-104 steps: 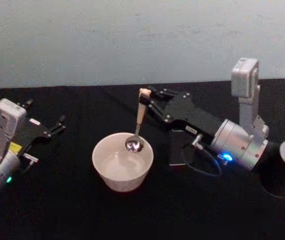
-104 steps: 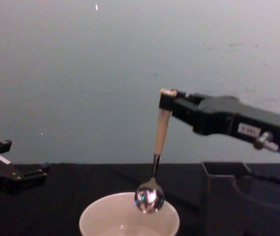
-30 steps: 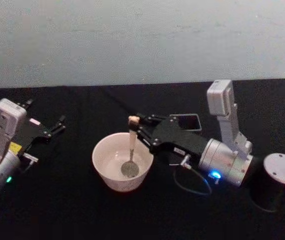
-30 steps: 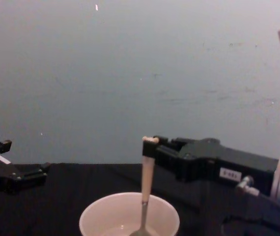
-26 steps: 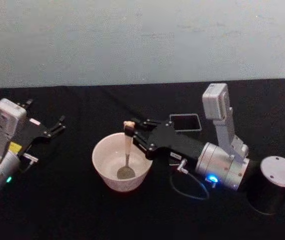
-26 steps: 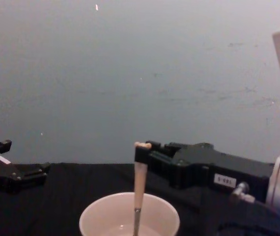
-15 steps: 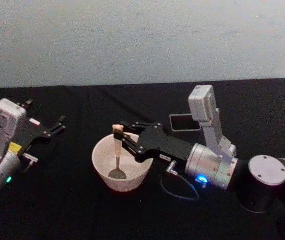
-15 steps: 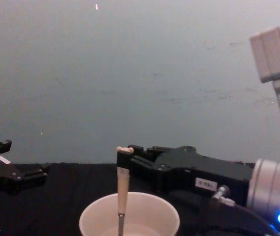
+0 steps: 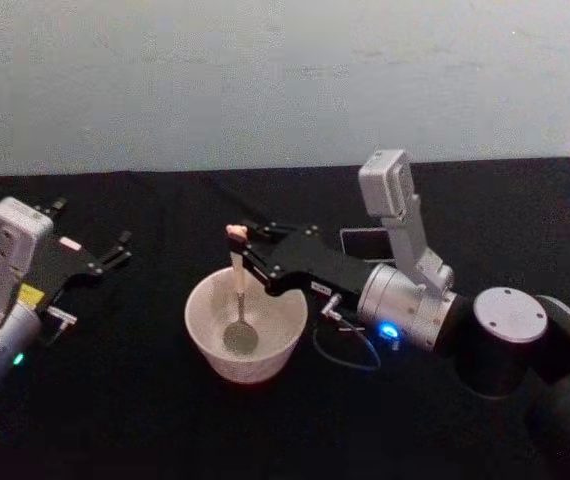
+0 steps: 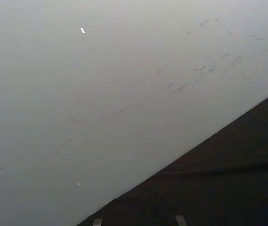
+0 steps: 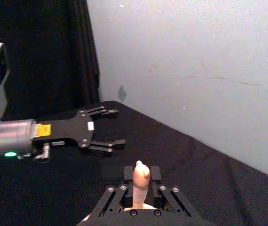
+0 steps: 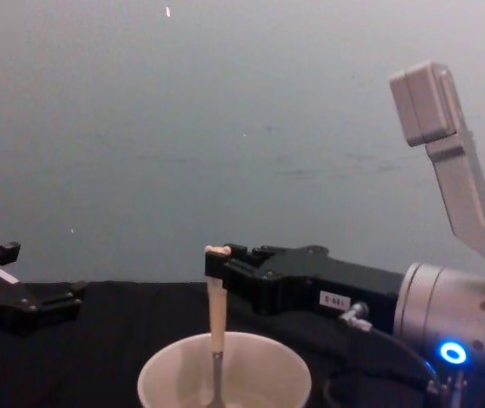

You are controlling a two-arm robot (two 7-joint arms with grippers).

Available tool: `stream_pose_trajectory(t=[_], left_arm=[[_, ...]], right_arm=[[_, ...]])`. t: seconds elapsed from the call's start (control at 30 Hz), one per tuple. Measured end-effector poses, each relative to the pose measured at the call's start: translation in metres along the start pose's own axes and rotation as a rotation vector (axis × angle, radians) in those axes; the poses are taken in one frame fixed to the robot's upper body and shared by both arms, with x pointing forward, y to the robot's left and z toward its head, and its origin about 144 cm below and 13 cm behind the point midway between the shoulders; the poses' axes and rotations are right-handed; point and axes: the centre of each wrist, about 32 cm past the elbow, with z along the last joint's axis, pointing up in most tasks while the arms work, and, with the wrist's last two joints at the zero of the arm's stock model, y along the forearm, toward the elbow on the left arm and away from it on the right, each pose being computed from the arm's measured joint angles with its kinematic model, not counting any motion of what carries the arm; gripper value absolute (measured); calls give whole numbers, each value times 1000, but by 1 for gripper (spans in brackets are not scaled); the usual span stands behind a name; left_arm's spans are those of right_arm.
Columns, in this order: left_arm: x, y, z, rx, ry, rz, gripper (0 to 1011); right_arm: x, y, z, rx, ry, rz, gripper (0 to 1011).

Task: Pick up the stirring spoon with one hand, stir inside the cup, then place it back in its original position.

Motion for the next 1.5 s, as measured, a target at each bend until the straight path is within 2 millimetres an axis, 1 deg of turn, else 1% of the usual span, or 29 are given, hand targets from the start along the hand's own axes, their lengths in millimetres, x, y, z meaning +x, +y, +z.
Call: stream_pose_trajectory(t=[0.23, 0.4, 0.6, 0.9, 1.13, 1.33, 1.5], left_arm=[[0, 0, 0, 0, 0, 0, 1001], [0, 0, 0, 0, 0, 0, 1001], [0, 0, 0, 0, 0, 0, 1001], [0, 0, 0, 0, 0, 0, 1002], [0, 0, 0, 0, 0, 0, 1001], [0, 0, 0, 0, 0, 0, 1001], [0, 0, 0, 0, 0, 0, 1001]], right_arm=[[10, -3, 2, 0, 0, -40, 211], [14, -11, 3, -7, -3, -58, 211], [14, -22, 4, -13, -8, -59, 211], [6, -43, 12, 12, -1, -34, 211], [-3, -52, 13, 12, 12, 2, 211], [-11, -51, 11, -4, 17, 35, 211], [-14, -44, 10, -10, 17, 58, 211]])
